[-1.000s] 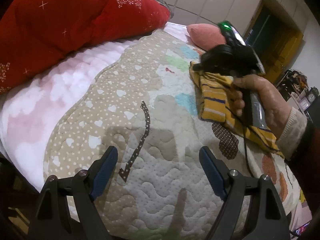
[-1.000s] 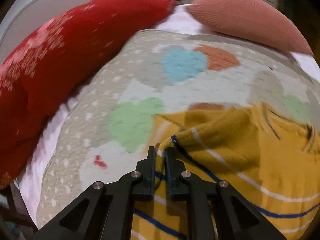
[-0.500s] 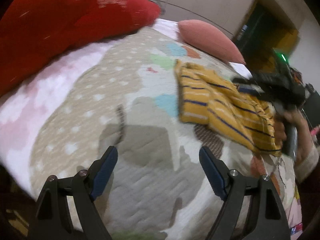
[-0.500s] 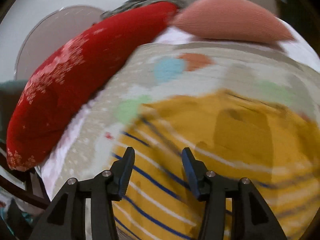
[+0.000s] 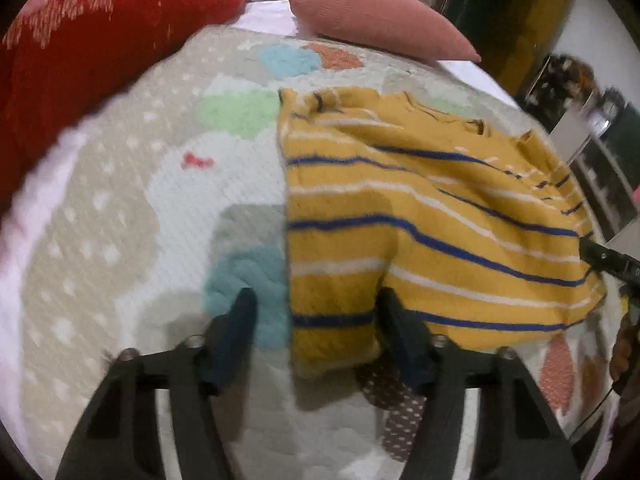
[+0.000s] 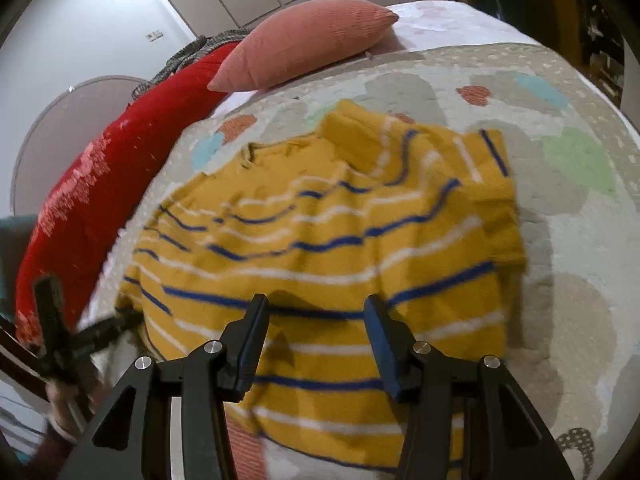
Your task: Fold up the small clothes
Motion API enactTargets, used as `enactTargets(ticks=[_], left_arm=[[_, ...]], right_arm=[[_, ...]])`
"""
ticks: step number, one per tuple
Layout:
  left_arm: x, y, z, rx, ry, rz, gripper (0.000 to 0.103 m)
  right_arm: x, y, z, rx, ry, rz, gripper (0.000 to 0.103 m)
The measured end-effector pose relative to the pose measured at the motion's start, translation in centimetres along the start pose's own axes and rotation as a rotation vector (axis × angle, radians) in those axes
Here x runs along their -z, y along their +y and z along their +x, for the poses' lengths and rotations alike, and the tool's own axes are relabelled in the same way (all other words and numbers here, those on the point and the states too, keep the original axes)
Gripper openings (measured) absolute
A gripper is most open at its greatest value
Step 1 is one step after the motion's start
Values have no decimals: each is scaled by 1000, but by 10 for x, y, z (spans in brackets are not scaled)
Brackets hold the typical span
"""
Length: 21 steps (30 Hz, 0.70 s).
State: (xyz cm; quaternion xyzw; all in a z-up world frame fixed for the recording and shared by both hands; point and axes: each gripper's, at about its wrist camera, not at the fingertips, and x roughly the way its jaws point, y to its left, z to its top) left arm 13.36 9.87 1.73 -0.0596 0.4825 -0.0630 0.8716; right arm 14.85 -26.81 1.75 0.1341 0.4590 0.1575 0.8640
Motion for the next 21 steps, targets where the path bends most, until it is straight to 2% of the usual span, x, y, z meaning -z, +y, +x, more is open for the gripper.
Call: enactTargets(ticks=[1,2,7,12,16,21], left_arm=[[-3,2,-4,-61,-9,8,49],[-6,3,-6,-104,-12,22,49],[-3,9,-17,-117,-11,18,51],[6,3,-36,-139,-43,-11,53],[17,-8,-57,-150,-93,-32,64],[37,-23,-84,-184,-177,-33,75]], right_arm=[[2,-6,-2,12,-9,2,52],[2,-11,-3,9,-19,10,52],[6,-29,-10,-39,-61,82,51],[13,-23,-22,-13,-82,65,53],[22,-18,-44,16,-121,38,64],[34,-16,-59,11,-137,49,67]])
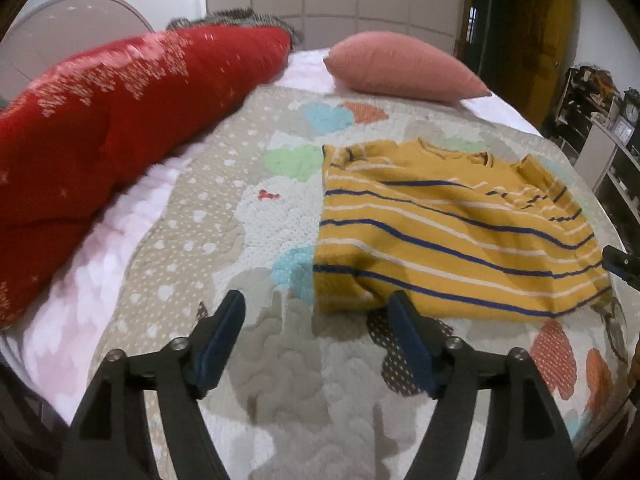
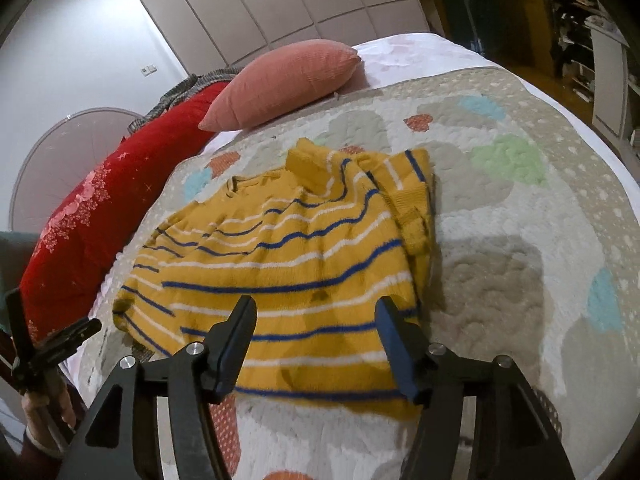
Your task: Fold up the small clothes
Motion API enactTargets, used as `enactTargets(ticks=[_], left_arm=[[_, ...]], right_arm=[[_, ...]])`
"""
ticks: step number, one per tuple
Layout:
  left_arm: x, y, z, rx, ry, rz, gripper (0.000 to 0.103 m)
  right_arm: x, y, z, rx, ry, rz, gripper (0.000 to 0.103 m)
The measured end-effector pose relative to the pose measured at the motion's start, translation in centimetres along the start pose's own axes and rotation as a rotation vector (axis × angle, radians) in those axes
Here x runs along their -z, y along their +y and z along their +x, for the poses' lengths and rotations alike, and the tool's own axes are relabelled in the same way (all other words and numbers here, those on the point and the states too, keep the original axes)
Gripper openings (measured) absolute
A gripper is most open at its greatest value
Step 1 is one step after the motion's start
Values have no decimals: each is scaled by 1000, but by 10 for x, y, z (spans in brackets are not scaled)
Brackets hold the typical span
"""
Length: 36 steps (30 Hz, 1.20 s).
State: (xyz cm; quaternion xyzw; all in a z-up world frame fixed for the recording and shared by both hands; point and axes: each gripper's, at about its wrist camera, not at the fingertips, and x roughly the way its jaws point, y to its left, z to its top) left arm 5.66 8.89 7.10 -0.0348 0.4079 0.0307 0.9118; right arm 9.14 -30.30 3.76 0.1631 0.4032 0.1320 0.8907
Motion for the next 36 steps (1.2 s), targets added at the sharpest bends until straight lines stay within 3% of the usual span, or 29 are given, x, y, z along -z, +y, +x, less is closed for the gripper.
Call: enactTargets(ticks=[4,13,20,26,33,35,36], left_arm=[[8,-7,-8,13,-19,9,80],[25,-19,8,68,81,18,80],[48,-26,34,51,146,25,80],[58,-34,38,16,114,61,88],[58,-35,40,8,98,48,92],[56,-36,36,25,111,37,92],[53,-36,31,75,118,16,92]], right_arm=[[10,4,-4,-1,10,-1,68],[30,9,-7,-11,19,0,71],[47,1,-8,-26,17,54,72],[64,-9,2,-38,42,98,73],[69,-12,6,-57,9,110,77],[70,-12,5,-64,3,105,77],[70,-13,4,-74,3,109,77]])
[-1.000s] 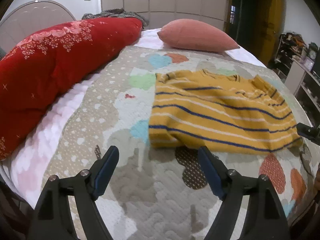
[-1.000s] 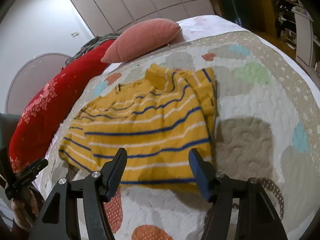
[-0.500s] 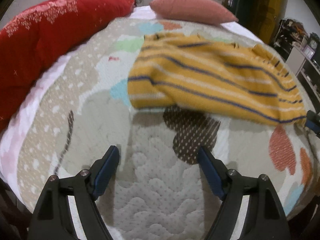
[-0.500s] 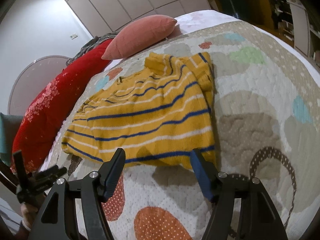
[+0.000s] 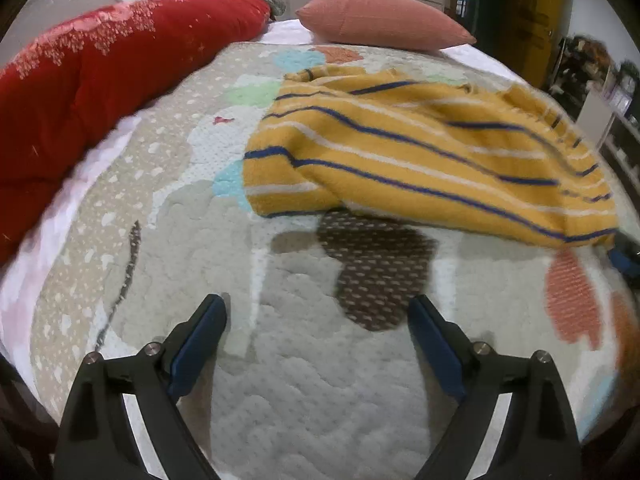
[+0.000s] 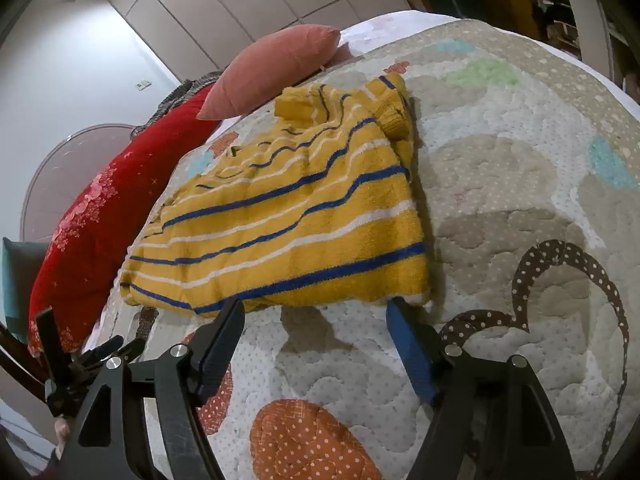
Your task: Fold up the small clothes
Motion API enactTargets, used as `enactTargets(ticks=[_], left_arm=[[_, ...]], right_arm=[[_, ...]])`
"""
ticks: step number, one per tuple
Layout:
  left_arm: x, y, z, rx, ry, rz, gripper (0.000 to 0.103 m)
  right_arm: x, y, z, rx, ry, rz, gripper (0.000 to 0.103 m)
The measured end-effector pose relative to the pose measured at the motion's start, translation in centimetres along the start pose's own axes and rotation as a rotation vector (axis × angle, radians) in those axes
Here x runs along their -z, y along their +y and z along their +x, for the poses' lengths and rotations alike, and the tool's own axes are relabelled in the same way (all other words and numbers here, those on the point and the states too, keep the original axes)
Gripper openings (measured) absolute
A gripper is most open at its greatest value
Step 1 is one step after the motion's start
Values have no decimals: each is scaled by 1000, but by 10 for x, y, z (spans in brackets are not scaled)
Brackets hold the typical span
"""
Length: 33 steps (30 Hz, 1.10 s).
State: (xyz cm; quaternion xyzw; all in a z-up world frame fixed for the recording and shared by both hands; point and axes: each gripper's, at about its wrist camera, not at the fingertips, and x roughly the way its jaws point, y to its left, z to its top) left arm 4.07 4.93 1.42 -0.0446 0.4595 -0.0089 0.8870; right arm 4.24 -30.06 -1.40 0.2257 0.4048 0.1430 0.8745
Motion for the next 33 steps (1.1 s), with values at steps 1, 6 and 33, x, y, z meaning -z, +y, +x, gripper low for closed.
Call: enactTargets(ticks=[1,6,33], left_arm=[[-2,-1,-5,49,-1,-14,92],[-10,-35,-30,266,-24,10,92],[-85,-229,58,619,210,-44,2]], right_arm=[[-1,-3,-2,-18,0,11,77],[-10,-31,-18,-100,-38,127,78],[-139,-83,77,-357,82,259,22]])
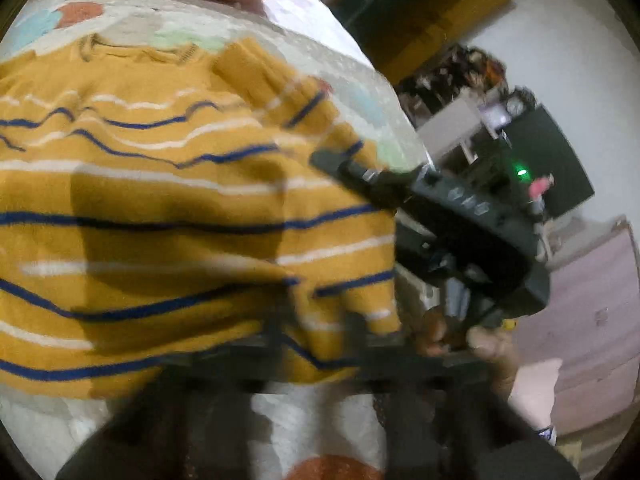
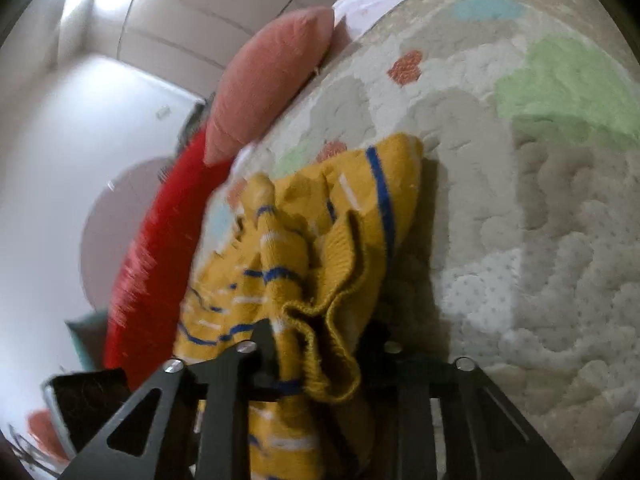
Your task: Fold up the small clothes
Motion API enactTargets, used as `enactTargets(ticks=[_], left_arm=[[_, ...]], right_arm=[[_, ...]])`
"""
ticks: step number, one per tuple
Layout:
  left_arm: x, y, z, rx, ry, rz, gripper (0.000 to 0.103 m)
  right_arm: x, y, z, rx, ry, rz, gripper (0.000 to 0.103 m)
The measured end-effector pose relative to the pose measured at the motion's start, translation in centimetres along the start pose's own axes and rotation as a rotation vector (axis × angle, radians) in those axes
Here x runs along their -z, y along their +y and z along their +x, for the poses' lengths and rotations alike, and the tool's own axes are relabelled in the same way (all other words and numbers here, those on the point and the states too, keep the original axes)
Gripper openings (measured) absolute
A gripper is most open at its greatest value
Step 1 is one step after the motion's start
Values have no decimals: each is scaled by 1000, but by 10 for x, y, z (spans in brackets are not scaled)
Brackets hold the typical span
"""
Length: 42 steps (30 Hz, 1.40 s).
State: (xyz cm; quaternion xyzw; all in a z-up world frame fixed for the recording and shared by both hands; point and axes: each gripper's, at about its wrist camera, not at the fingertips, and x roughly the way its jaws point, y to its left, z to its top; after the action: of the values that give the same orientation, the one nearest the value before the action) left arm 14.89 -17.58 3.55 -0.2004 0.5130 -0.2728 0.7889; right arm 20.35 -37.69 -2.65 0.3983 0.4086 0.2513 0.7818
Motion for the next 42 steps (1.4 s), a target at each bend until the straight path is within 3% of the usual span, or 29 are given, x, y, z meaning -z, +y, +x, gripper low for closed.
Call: enactTargets(ticks=[2,4,9,13,16,20,26,29,34,35,37,39,42], left_arm=[[6,-15,-1,-25,-18,39,1],[13,-32,4,9,5,79,0],[20,-46,-2,25,-4,115,0],[29,-29,-42,65,-26,128,0],[38,3,-91,24,-100,133,1],[49,61,-150,-45,-207,64,18],[69,150,-221,-132,-341,-90,26],[85,185,-244,-164,-375,-165,28],[108,224,-264,-183,-404,-254,30],[110,227,-264,-183,-403,-268,30],[118,239,-268,-181,-400,-292,32],[123,245,-268,-189,-402,-304,39],[128,248,-272,-196,-417,-309,49]], right_arm=[[4,2,-17,-61,-43,20,20],[9,6,-29,-88,-75,25,19],[11,31,-29,-28,-52,-28,19],[6,45,-24,-32,-34,23,19],[3,65,-13,-61,-18,88,19],[5,115,26,-80,24,120,19],[25,212,130,-22,102,-28,19],[47,240,180,37,145,-102,19],[86,242,257,151,252,-135,31],[91,240,265,147,267,-132,35],[102,241,280,107,306,-133,57],[110,253,280,84,336,-174,71],[119,285,264,70,368,-337,75]])
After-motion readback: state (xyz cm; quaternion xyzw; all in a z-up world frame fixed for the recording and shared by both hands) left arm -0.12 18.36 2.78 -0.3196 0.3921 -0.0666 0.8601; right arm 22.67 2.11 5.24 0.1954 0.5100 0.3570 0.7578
